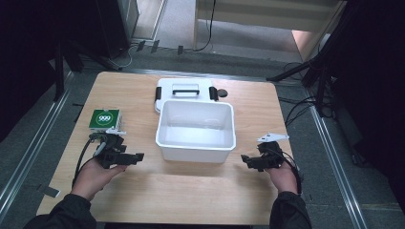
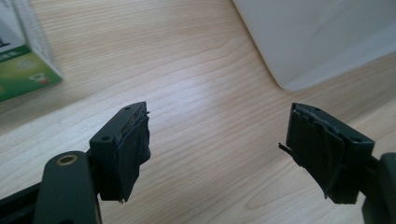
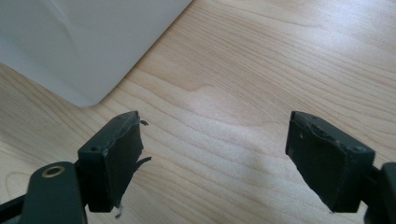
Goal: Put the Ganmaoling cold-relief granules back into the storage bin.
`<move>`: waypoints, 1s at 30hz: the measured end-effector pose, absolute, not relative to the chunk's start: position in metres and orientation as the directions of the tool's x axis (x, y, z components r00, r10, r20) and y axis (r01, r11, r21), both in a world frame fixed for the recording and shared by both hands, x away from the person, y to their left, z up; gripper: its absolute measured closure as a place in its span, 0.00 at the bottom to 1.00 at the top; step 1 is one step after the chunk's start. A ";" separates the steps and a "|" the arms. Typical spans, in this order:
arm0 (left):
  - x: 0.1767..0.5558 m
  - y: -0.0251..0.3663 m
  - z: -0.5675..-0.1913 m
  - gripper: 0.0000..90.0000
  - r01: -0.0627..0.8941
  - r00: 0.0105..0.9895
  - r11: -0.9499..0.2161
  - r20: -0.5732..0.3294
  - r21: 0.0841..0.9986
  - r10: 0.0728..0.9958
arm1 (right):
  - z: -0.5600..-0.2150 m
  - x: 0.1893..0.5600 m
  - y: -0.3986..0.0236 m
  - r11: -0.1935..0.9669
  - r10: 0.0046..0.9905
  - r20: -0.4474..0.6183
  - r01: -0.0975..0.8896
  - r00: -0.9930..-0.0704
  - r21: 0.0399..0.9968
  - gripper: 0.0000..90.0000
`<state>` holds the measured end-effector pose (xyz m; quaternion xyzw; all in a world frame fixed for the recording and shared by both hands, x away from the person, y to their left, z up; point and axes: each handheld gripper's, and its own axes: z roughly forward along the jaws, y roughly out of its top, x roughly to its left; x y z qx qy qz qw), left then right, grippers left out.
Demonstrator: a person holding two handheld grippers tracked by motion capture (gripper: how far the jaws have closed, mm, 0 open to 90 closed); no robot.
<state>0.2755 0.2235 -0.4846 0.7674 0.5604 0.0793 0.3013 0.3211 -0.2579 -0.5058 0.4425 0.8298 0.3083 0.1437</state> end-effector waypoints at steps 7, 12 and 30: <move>0.278 0.226 -0.481 0.16 0.814 0.350 -0.187 -0.208 0.550 0.914 | -0.506 0.320 -0.260 0.418 0.824 0.035 0.647 -0.566 0.637 0.21; 0.277 0.225 -0.480 0.17 0.820 0.352 -0.198 -0.201 0.537 0.914 | -0.506 0.319 -0.260 0.423 0.820 0.034 0.645 -0.571 0.636 0.21; 0.283 0.235 -0.461 0.35 0.883 0.296 -0.135 -0.310 0.450 0.903 | -0.507 0.321 -0.256 0.435 0.813 0.029 0.640 -0.581 0.633 0.21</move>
